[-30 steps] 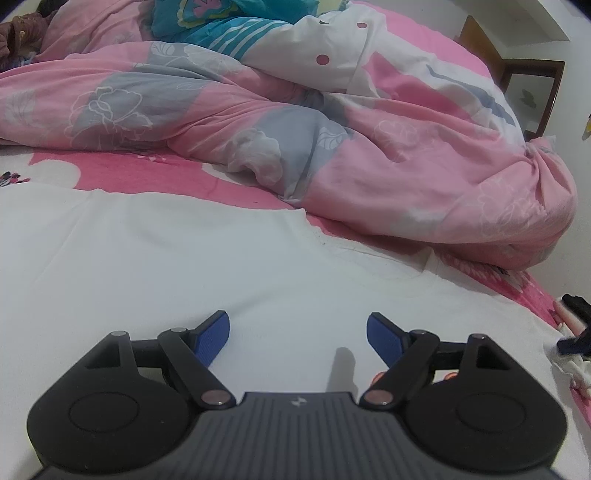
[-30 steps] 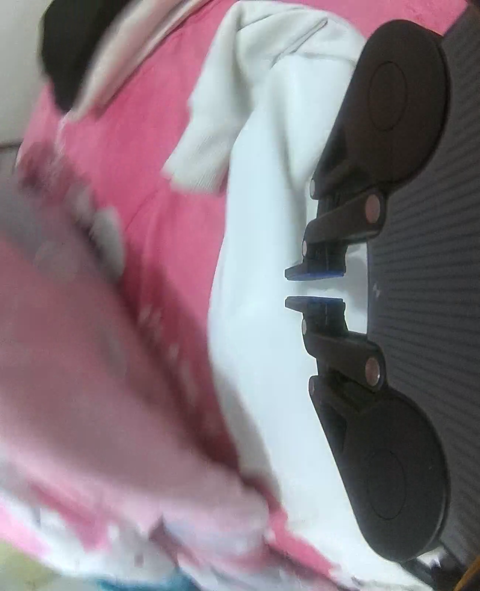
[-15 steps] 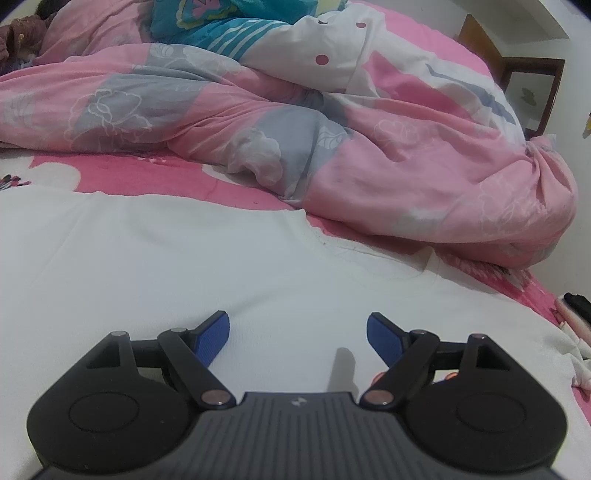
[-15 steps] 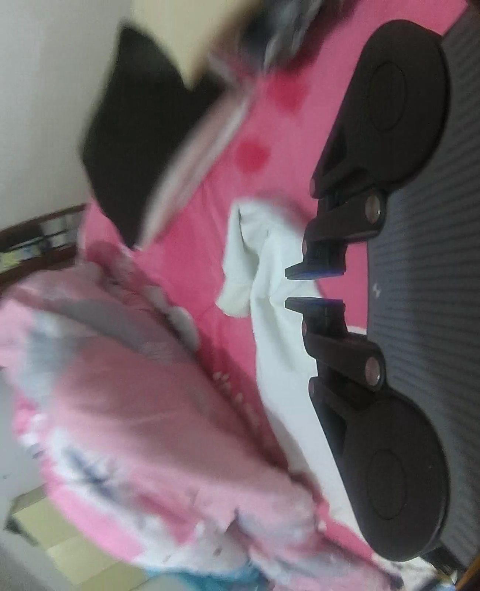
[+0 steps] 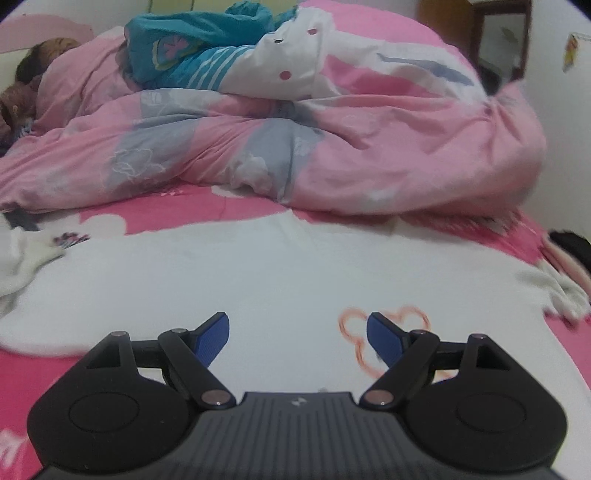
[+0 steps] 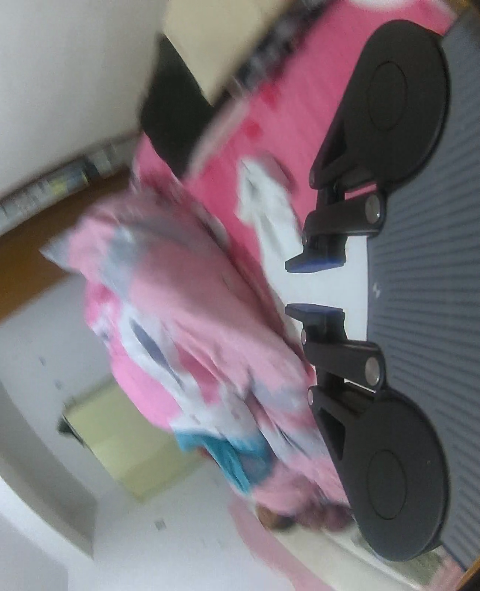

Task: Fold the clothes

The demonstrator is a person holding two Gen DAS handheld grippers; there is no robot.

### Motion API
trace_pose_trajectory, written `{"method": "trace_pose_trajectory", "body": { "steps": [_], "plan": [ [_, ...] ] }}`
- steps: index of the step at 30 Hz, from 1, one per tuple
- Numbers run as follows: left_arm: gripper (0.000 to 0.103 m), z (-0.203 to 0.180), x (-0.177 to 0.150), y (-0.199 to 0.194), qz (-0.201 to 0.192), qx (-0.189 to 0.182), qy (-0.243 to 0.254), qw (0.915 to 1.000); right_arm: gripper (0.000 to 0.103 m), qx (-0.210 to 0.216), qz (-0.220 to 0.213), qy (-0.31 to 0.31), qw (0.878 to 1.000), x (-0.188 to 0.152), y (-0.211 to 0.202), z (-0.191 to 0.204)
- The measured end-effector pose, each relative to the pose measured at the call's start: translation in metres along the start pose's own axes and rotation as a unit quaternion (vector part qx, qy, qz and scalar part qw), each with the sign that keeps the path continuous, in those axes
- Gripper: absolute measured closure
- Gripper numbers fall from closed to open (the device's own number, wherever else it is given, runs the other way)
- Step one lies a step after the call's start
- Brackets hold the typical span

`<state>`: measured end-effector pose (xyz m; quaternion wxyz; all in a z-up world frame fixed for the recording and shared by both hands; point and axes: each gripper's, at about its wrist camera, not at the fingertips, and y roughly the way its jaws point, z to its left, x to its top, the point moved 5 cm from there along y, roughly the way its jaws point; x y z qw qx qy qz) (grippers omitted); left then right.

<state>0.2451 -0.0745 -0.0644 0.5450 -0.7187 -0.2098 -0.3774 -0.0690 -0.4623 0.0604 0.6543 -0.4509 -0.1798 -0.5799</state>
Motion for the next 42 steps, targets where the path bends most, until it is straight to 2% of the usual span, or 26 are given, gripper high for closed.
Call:
{"method": "trace_pose_trajectory", "body": {
  "steps": [3, 5, 10, 14, 18, 20, 24, 30, 34, 38, 41, 42],
  "plan": [
    [0.020, -0.003, -0.024, -0.036, 0.013, -0.010, 0.014, 0.9998, 0.085, 0.042, 0.038, 0.000, 0.998, -0.034, 0.027, 0.011],
    [0.020, -0.008, -0.044, -0.055, 0.018, -0.015, 0.030, 0.9993, 0.085, 0.057, 0.065, -0.002, 0.996, -0.062, 0.053, 0.015],
    [0.020, -0.018, -0.106, -0.093, 0.027, -0.020, 0.067, 0.9972, 0.085, 0.025, 0.132, -0.063, 0.989, -0.139, 0.101, 0.026],
    [0.020, -0.015, -0.153, -0.118, 0.039, -0.028, 0.075, 0.9960, 0.085, 0.005, 0.171, -0.095, 0.981, -0.191, 0.100, 0.016],
    [0.020, -0.008, -0.188, -0.145, 0.032, -0.021, 0.094, 0.9948, 0.085, 0.006, 0.182, -0.122, 0.976, -0.229, 0.065, 0.002],
    [0.019, -0.002, -0.199, -0.157, 0.033, -0.023, 0.088, 0.9953, 0.085, 0.010, 0.182, -0.116, 0.976, -0.238, 0.044, -0.004],
    [0.019, 0.020, -0.214, -0.183, 0.043, -0.034, 0.039, 0.9977, 0.084, 0.000, 0.182, -0.106, 0.978, -0.246, 0.008, -0.007],
    [0.019, 0.039, -0.210, -0.211, 0.009, -0.020, 0.022, 0.9995, 0.083, 0.003, 0.163, -0.104, 0.981, -0.240, -0.002, 0.006],
    [0.019, 0.044, -0.197, -0.201, 0.001, -0.033, -0.003, 0.9994, 0.082, 0.028, 0.151, -0.090, 0.984, -0.234, 0.010, 0.023],
    [0.019, 0.049, -0.192, -0.181, 0.010, -0.066, -0.033, 0.9972, 0.082, 0.060, 0.152, -0.079, 0.983, -0.237, 0.021, 0.041],
    [0.025, 0.055, -0.193, -0.169, 0.023, -0.092, -0.056, 0.9939, 0.081, 0.068, 0.165, -0.085, 0.980, -0.247, 0.026, 0.052],
    [0.030, 0.056, -0.193, -0.168, 0.023, -0.099, -0.063, 0.9928, 0.081, 0.065, 0.170, -0.087, 0.979, -0.250, 0.028, 0.054]
  ]
}}
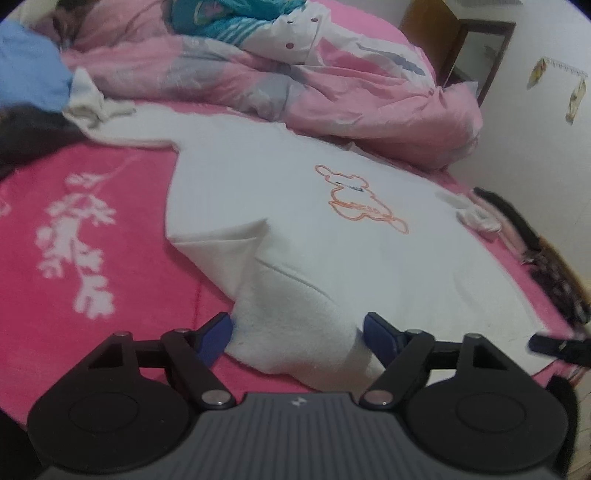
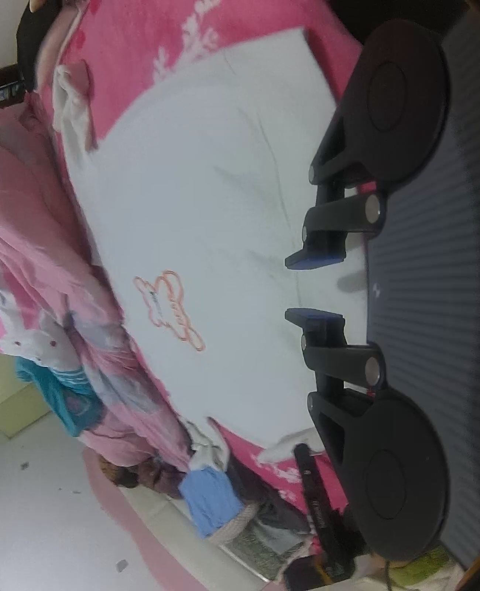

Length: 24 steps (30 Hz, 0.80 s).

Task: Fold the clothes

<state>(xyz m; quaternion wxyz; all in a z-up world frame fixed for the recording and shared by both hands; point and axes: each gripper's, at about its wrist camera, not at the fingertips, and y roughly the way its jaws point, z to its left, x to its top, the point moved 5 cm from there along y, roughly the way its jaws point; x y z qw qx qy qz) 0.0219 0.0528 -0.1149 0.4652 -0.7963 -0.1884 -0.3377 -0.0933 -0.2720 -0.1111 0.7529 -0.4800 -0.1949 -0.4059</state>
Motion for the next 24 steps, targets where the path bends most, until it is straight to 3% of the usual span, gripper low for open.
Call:
{"method": "trace_pose_trajectory", "body": {
  "steps": [1, 5, 10, 13, 17, 20, 21, 24],
  "plan": [
    [0.036, 0.001, 0.001, 0.000, 0.000, -0.008, -0.006, 1.0000, 0.081, -0.002, 0.005, -0.002, 1.000, -0.002, 0.002, 0.002],
    [0.045, 0.008, 0.004, -0.005, -0.009, -0.033, -0.025, 0.9991, 0.081, -0.006, 0.011, -0.005, 1.000, -0.007, 0.006, 0.005],
    [0.044, 0.027, 0.007, -0.008, -0.012, -0.022, -0.046, 0.9986, 0.080, -0.005, 0.015, -0.001, 1.000, -0.011, 0.008, 0.000],
    [0.034, 0.034, 0.009, 0.000, -0.006, -0.041, -0.041, 0.9983, 0.080, -0.004, 0.016, 0.005, 1.000, -0.013, 0.008, -0.002],
    [0.039, 0.043, 0.007, 0.015, 0.010, -0.058, -0.042, 0.9974, 0.080, -0.005, 0.015, 0.007, 1.000, -0.016, 0.006, -0.002],
    [0.070, 0.039, 0.005, 0.013, 0.015, -0.074, -0.036, 0.9965, 0.079, -0.004, 0.014, 0.010, 1.000, -0.018, 0.004, 0.000],
    [0.088, 0.039, 0.003, 0.010, 0.015, -0.071, -0.038, 0.9966, 0.079, -0.003, 0.014, 0.012, 1.000, -0.019, 0.004, -0.001],
    [0.092, 0.039, 0.000, 0.001, 0.008, -0.062, -0.050, 0.9968, 0.079, -0.003, 0.020, 0.016, 1.000, -0.020, 0.008, -0.002]
  ]
}}
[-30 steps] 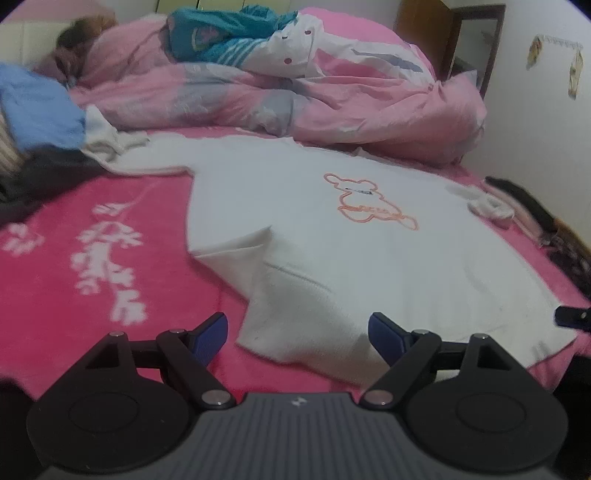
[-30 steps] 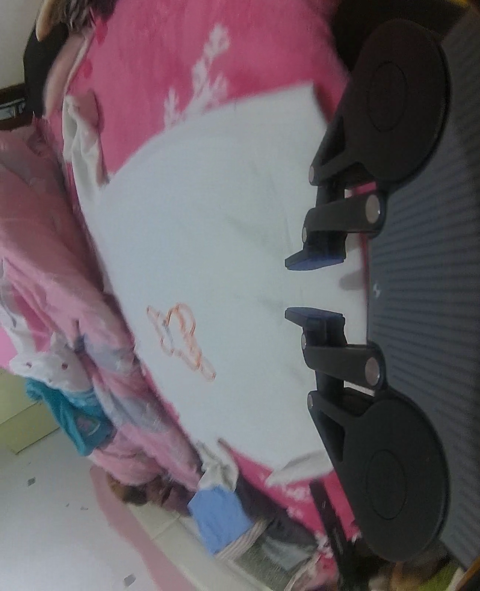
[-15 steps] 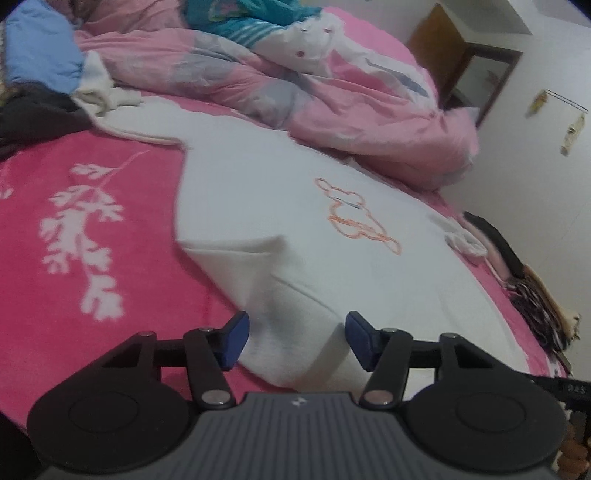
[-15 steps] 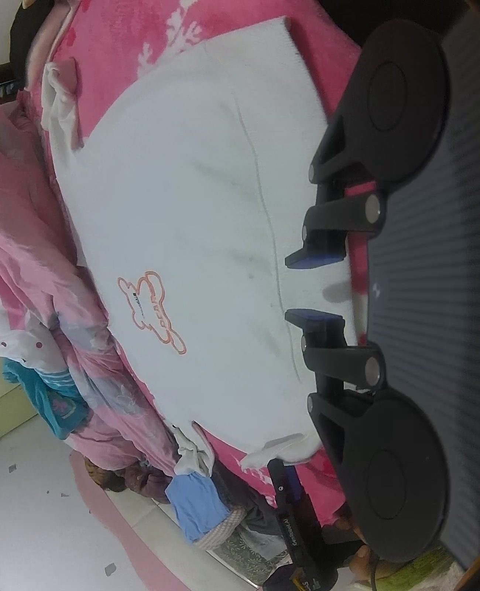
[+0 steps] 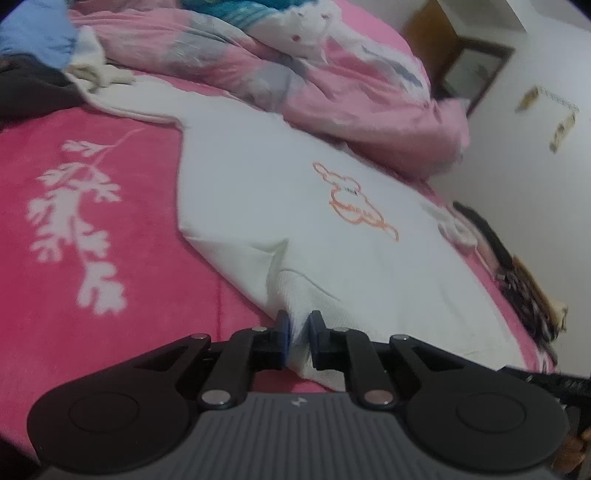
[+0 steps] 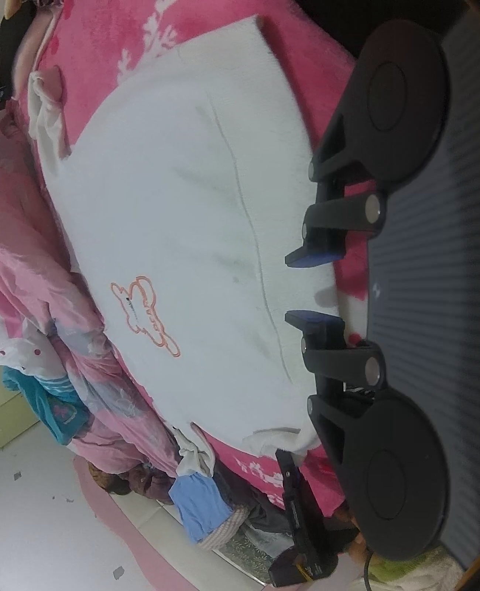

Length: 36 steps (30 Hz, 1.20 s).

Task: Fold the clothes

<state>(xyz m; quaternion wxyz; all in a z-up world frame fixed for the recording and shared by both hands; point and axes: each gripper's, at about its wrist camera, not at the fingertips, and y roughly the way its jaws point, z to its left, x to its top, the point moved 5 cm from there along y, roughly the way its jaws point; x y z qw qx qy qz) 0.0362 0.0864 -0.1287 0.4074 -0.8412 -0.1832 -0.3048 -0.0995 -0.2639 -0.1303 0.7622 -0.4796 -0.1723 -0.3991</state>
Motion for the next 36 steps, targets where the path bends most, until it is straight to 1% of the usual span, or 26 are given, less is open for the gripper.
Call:
{"method": "trace_pose_trajectory", "body": {
  "steps": [4, 7, 9, 12, 15, 18, 20, 21, 22, 24, 25, 27, 30, 31, 32, 35, 36],
  "plan": [
    [0.093, -0.010, -0.001, -0.033, -0.023, 0.006, -0.016, 0.9996, 0.078, 0.004, 0.001, -0.005, 1.000, 0.000, 0.002, 0.001],
    [0.093, -0.018, -0.006, -0.055, -0.026, 0.003, -0.036, 0.9990, 0.078, 0.008, 0.001, -0.003, 1.000, 0.001, 0.005, 0.000],
    [0.093, -0.017, -0.011, -0.060, -0.012, 0.012, -0.055, 0.9984, 0.078, 0.009, 0.002, -0.001, 1.000, 0.002, 0.007, -0.003],
    [0.093, -0.006, -0.025, -0.058, 0.036, 0.055, -0.077, 0.9949, 0.078, 0.012, 0.003, 0.007, 1.000, 0.000, 0.009, -0.007],
    [0.093, 0.004, -0.038, -0.051, 0.071, 0.081, -0.089, 0.9902, 0.078, 0.016, 0.000, 0.015, 1.000, 0.000, 0.008, -0.010],
    [0.093, 0.007, -0.042, -0.049, 0.082, 0.086, -0.083, 0.9895, 0.078, 0.010, -0.006, 0.018, 1.000, 0.000, 0.003, -0.014],
    [0.090, 0.008, -0.043, -0.049, 0.088, 0.090, -0.071, 0.9895, 0.078, 0.003, -0.010, 0.018, 1.000, 0.002, -0.002, -0.017],
    [0.087, 0.009, -0.043, -0.051, 0.089, 0.093, -0.066, 0.9894, 0.078, -0.003, -0.015, 0.019, 1.000, 0.003, -0.006, -0.020],
    [0.079, 0.009, -0.044, -0.053, 0.091, 0.097, -0.062, 0.9892, 0.078, -0.008, -0.019, 0.019, 1.000, 0.004, -0.011, -0.023],
    [0.071, 0.012, -0.044, -0.062, 0.086, 0.116, -0.052, 0.9881, 0.078, -0.018, -0.028, 0.020, 0.999, 0.007, -0.020, -0.030],
    [0.069, 0.013, -0.043, -0.067, 0.079, 0.126, -0.048, 0.9877, 0.077, -0.022, -0.032, 0.020, 0.999, 0.009, -0.024, -0.033],
    [0.069, 0.015, -0.040, -0.079, 0.063, 0.146, -0.040, 0.9865, 0.076, -0.022, -0.037, 0.012, 0.999, 0.012, -0.030, -0.035],
    [0.069, 0.007, -0.028, -0.080, 0.042, 0.147, -0.019, 0.9880, 0.076, 0.022, -0.021, -0.031, 0.999, 0.019, -0.012, -0.008],
    [0.069, 0.005, -0.023, -0.080, 0.035, 0.147, -0.012, 0.9884, 0.076, 0.045, -0.013, -0.053, 0.997, 0.020, -0.002, 0.008],
    [0.069, 0.002, -0.019, -0.080, 0.028, 0.148, -0.005, 0.9886, 0.076, 0.069, -0.005, -0.076, 0.995, 0.020, 0.009, 0.024],
    [0.069, -0.016, -0.014, -0.072, 0.012, 0.136, 0.034, 0.9900, 0.076, 0.118, 0.009, -0.140, 0.983, 0.015, 0.043, 0.065],
    [0.067, -0.021, -0.015, -0.068, 0.009, 0.132, 0.046, 0.9902, 0.076, 0.135, 0.023, -0.146, 0.980, 0.010, 0.054, 0.072]
  ]
}}
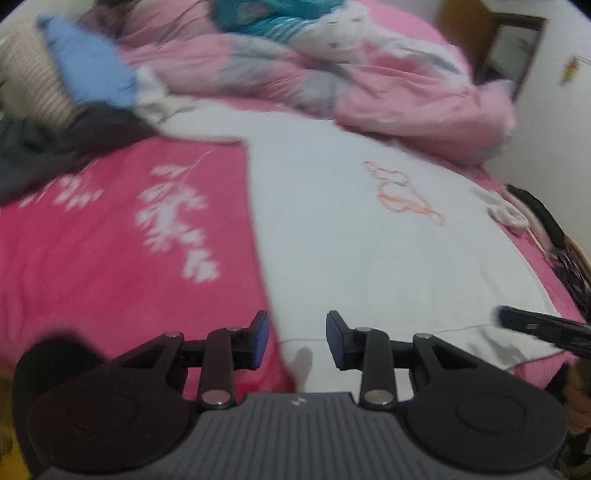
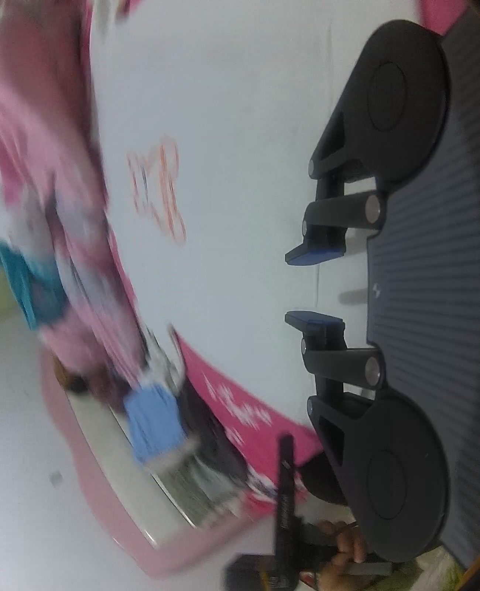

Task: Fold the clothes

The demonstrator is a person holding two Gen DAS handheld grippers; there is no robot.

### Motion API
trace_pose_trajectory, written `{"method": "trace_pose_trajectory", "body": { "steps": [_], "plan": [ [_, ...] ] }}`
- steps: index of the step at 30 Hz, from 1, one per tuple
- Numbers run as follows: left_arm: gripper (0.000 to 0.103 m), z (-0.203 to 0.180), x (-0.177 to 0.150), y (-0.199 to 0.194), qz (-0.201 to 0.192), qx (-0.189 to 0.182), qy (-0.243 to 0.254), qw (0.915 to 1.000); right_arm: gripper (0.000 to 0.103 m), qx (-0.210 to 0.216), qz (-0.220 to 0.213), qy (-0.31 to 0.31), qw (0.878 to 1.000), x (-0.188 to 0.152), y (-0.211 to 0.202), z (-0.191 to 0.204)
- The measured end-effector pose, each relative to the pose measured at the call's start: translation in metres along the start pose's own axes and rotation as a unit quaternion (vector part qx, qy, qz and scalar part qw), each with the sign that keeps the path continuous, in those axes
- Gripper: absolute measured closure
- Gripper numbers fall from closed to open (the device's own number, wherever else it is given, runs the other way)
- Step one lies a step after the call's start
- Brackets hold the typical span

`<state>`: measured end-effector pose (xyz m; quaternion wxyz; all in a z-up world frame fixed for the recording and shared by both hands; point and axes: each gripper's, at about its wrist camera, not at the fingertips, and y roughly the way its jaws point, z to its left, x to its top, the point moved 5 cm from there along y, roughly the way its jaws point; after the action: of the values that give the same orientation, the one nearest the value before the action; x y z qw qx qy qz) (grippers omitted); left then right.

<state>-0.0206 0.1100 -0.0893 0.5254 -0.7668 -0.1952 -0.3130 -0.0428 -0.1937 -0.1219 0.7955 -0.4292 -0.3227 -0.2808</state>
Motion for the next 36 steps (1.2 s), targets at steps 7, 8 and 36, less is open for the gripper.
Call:
{"method": "trace_pose_trajectory", "body": {
  "steps": [7, 8, 36],
  "plan": [
    [0.067, 0.016, -0.023, 0.025, 0.011, 0.000, -0.013, 0.9999, 0.079, 0.051, 0.086, -0.033, 0.994, -0.050, 0.006, 0.022],
    [0.067, 0.018, -0.021, 0.025, 0.010, -0.003, -0.015, 0.9998, 0.079, 0.054, 0.096, -0.031, 0.993, -0.052, 0.001, 0.023],
    [0.049, -0.015, 0.012, 0.053, 0.004, -0.018, 0.011, 0.9998, 0.089, -0.122, -0.114, 0.139, 0.976, -0.013, -0.113, -0.093]
  ]
}}
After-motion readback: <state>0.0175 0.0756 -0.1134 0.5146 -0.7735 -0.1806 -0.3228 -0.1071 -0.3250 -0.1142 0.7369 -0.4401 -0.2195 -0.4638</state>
